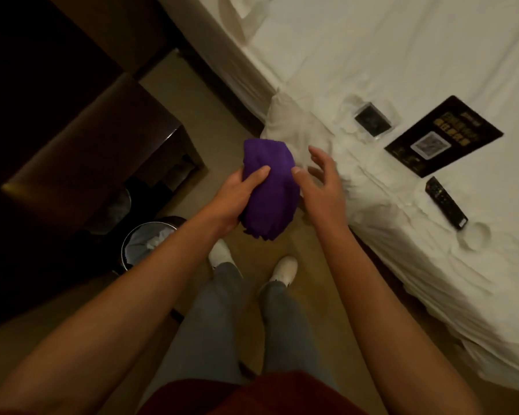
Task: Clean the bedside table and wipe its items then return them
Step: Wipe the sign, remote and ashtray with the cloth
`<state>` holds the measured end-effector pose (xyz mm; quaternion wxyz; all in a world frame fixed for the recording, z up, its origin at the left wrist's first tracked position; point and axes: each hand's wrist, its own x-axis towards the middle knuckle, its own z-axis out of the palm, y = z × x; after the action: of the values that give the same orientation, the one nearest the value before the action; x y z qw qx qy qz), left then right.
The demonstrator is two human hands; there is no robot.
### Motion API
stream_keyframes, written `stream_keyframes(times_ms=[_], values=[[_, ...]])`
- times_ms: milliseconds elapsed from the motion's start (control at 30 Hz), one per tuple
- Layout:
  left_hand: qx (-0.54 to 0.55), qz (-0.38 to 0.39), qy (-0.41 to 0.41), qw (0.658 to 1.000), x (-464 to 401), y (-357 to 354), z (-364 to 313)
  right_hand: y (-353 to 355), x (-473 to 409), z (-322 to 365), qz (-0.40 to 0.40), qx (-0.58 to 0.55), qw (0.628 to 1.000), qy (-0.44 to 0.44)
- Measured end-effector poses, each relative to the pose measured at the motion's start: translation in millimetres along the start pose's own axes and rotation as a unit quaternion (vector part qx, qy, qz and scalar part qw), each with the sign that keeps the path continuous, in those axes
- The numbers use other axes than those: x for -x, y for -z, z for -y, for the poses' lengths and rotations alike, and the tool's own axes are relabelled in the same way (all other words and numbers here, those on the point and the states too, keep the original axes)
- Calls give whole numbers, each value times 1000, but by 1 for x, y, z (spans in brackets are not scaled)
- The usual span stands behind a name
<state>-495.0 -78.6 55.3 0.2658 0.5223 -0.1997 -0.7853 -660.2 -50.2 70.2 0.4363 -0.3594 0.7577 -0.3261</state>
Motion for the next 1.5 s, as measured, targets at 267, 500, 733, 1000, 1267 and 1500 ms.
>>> stream_keyframes(times_ms=[267, 500, 733, 1000, 1267, 1500], values=[[-140, 161, 53, 976, -2, -100, 29, 94, 13, -44, 12, -25, 1000, 3], [-217, 113, 42, 969, 0, -165, 69, 166, 37, -96, -33, -131, 988, -79], [-233, 116, -5, 965, 1, -213, 78, 202, 31, -113, -42, -273, 954, -113], [-223, 48, -56, 972, -21, -238, 73, 196, 16, -114, 84, -542, 824, -143], [-457, 15, -140, 878, -87, -225, 30, 179, -31, -98, 2, -471, 857, -208], [-689, -4, -326, 647, -184, -215, -28, 163, -55, -89, -67, -447, 864, -222]])
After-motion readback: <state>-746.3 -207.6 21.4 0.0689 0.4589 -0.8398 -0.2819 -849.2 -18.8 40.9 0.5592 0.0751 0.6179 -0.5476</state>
